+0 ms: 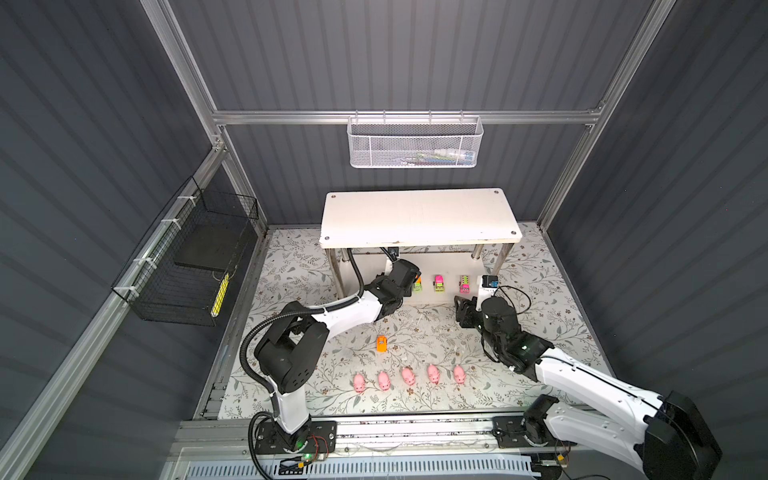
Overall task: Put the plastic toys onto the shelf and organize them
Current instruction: 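Lift the truck with the left gripper and carry it to the lower shelf, then set the truck beside the other trucks and open the left gripper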
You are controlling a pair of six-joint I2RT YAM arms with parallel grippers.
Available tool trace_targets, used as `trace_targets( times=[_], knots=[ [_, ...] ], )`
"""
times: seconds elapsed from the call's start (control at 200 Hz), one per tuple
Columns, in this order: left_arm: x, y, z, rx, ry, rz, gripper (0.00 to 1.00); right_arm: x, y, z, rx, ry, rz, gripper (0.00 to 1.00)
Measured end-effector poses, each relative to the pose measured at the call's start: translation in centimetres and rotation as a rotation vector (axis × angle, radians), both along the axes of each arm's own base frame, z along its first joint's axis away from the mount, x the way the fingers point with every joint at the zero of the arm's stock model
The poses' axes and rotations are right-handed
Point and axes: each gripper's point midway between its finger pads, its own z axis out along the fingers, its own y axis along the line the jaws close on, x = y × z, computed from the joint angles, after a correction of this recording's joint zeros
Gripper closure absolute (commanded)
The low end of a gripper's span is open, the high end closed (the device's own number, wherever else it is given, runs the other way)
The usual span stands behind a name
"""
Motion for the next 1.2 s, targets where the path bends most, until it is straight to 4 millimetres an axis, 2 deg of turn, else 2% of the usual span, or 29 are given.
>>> trace_targets(
  times=[0.22,0.48,0.58,0.71,0.876,1.086,1.196],
  knots=[
    [-0.4,0.4,0.3,-0.004,-0.003,0.0,0.61,0.0,0.0,-0.1,-0.002,0.003,0.0,0.41],
    [-2.5,2.5,2.6,-0.043,-0.027,0.009,0.61,0.0,0.0,-0.1,0.0,0.003,0.001,0.41],
    [-3.4,3.4,2.6,-0.05,-0.021,0.017,0.67,0.0,0.0,-0.1,0.002,0.004,0.002,0.41],
    [-4.3,4.0,1.3,-0.033,0.012,0.015,0.75,0.0,0.1,-0.4,0.0,0.012,0.004,0.41],
    [-4.7,3.8,0.3,-0.041,0.044,-0.017,1.0,0.1,0.1,-0.8,-0.005,0.024,0.006,0.41],
    [-4.2,3.5,0.0,-0.09,0.067,-0.059,1.0,0.1,0.1,-0.9,-0.005,0.024,0.006,0.41],
    [-3.7,3.5,-0.8,-0.103,0.084,-0.068,1.0,0.0,0.1,-1.1,-0.004,0.028,0.004,0.41]
  ],
)
